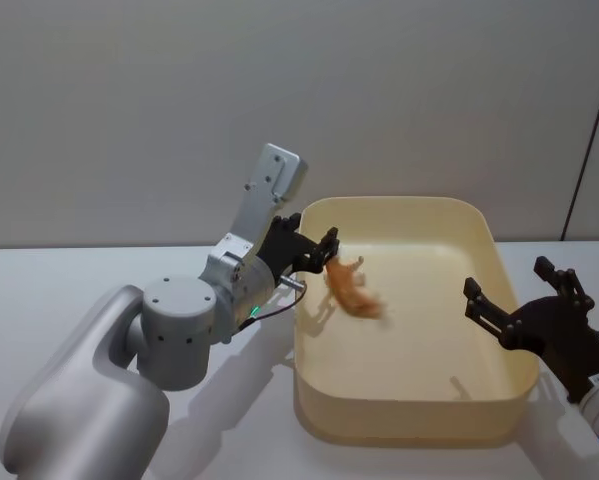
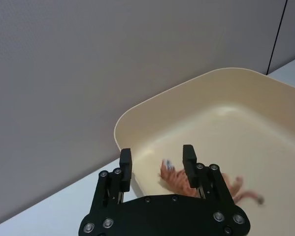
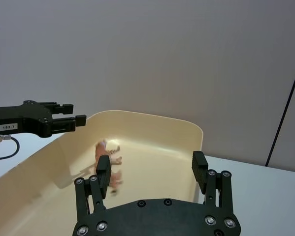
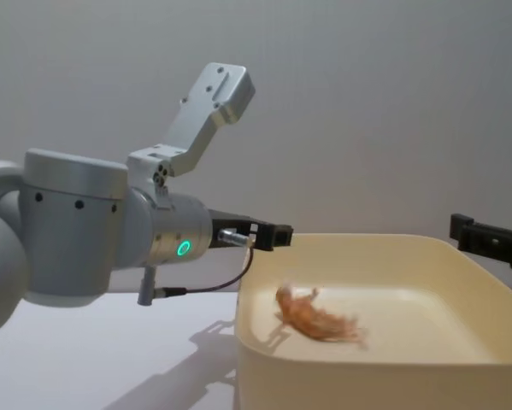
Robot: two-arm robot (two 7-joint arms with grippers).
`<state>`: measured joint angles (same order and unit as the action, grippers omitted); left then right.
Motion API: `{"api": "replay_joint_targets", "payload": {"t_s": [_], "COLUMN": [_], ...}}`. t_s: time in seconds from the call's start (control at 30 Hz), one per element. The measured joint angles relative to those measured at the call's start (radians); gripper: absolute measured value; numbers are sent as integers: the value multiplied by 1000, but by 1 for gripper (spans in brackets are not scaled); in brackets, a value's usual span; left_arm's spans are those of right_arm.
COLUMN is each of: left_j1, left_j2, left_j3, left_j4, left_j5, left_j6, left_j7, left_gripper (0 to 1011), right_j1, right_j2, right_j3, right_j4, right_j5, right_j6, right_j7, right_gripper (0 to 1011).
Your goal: Pick up the toy alternately with two hands and place it into the central storage box.
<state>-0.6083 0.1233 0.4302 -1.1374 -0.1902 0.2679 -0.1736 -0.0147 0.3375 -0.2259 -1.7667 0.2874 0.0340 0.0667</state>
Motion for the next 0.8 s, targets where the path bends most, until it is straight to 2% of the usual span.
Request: {"api": "replay_joint_targets", "payload": {"t_s": [0.07,0.2,0.47,0.8], "left_j1": [-3,-10,-17,-21], "left_j2": [-2,-7,-12,-15], "left_j3": [1,2,3,4], "left_j4": [4,13,23,30], "left_j5": [2,5,9,12], "left_j6": [-1,-2,-4,-5], "left_j7": [-1,-3,-5,-7], "left_gripper": [630,788,989,1001], "right_j1": [0,0,0,-5], "right_j2": [0,0,0,11], "right_j3": [0,0,0,10], "right_j4": [0,0,0,-4], "right_j5": [0,0,0,7], "right_j6": [0,0,0,3], "right_j7": [0,0,0,1], "right_gripper": [1001,1001,1001,1001]}}
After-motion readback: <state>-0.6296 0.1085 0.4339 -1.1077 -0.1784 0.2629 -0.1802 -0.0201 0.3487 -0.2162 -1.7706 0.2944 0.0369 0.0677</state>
